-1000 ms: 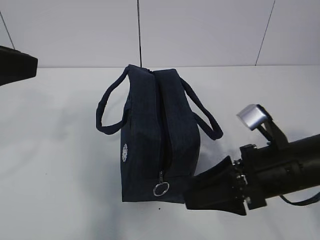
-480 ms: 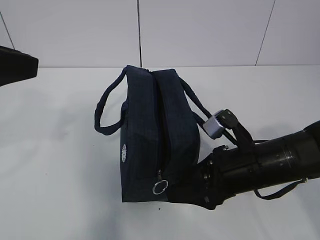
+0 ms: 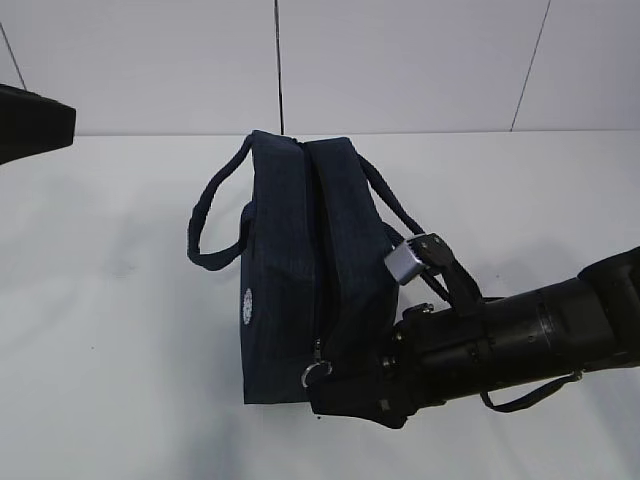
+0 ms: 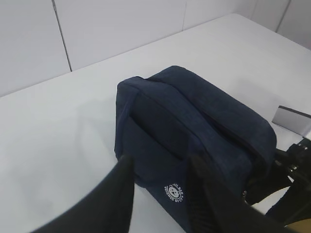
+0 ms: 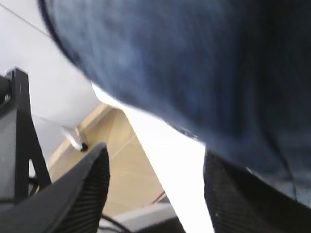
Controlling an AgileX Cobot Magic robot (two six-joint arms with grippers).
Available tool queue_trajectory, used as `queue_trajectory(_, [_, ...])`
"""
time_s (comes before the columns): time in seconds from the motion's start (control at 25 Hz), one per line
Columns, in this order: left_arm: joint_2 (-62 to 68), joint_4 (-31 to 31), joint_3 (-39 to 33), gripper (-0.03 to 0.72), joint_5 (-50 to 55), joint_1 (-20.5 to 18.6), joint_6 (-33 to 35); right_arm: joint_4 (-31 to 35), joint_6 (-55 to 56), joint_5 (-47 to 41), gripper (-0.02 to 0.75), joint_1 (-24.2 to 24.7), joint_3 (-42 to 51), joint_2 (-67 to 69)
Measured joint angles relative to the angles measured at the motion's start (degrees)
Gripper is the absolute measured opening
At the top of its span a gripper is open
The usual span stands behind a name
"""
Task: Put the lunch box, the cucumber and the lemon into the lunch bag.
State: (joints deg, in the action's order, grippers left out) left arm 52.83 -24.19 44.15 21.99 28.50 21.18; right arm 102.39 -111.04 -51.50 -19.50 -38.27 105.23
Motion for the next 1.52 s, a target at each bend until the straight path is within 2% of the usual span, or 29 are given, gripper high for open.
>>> queue_trajectory(0.6, [0.00, 0.00, 0.00, 0.238, -0.03, 0.10, 0.00, 0.64, -0.02, 6.71, 0.456, -0.26, -3.46, 0.39])
queue_trajectory(1.08, [0.00, 0.00, 0.00, 0.237, -0.03, 0.10, 0.00, 0.91, 12.41, 7.94, 0.455, -0.26, -7.00, 5.73])
queue_trajectory(1.52, [0.00, 0.00, 0.00, 0.237, -0.03, 0.10, 0.00, 1.03, 14.30, 6.40, 0.424, -0.26, -10.33, 6.33])
